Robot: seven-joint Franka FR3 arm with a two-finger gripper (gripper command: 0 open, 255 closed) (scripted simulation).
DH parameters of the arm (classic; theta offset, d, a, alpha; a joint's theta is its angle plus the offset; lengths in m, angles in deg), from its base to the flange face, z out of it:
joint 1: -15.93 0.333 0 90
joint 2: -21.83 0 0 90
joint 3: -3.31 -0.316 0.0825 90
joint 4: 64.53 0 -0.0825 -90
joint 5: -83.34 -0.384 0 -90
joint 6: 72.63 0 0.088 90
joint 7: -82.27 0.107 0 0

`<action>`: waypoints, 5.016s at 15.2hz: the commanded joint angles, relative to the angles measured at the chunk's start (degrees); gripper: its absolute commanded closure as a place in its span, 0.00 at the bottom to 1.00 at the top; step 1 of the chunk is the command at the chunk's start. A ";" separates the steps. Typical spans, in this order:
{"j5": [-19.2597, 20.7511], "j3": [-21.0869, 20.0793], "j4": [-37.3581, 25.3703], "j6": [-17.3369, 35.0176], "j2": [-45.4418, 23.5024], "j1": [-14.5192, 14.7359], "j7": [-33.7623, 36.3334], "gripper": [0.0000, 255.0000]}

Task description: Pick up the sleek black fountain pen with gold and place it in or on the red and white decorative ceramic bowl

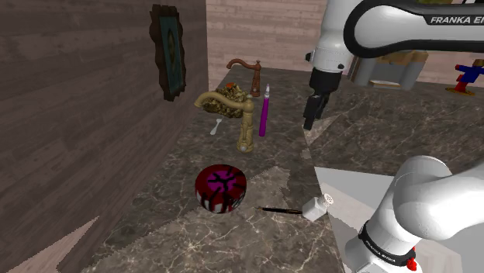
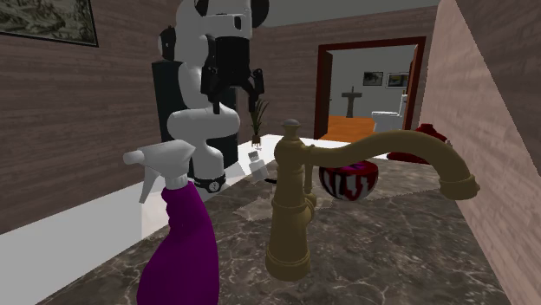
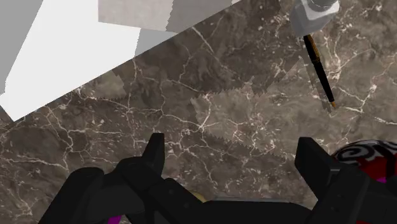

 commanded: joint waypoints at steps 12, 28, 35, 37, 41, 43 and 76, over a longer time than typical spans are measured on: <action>-5.03 -7.31 18.06 17.64 3.49 10.72 -4.30 0.00; -10.29 -14.70 31.39 42.04 -5.53 20.20 -6.45 0.00; -10.29 -14.70 31.39 42.04 -5.53 20.20 -6.44 0.00; -10.29 -14.70 31.39 42.03 -5.52 20.20 -6.44 1.00; -10.29 -14.70 31.40 42.03 -5.51 20.21 -6.44 1.00; -10.29 -14.72 31.30 42.03 -5.60 20.20 -6.41 1.00; -6.84 -10.73 13.13 13.34 5.03 18.84 -7.06 1.00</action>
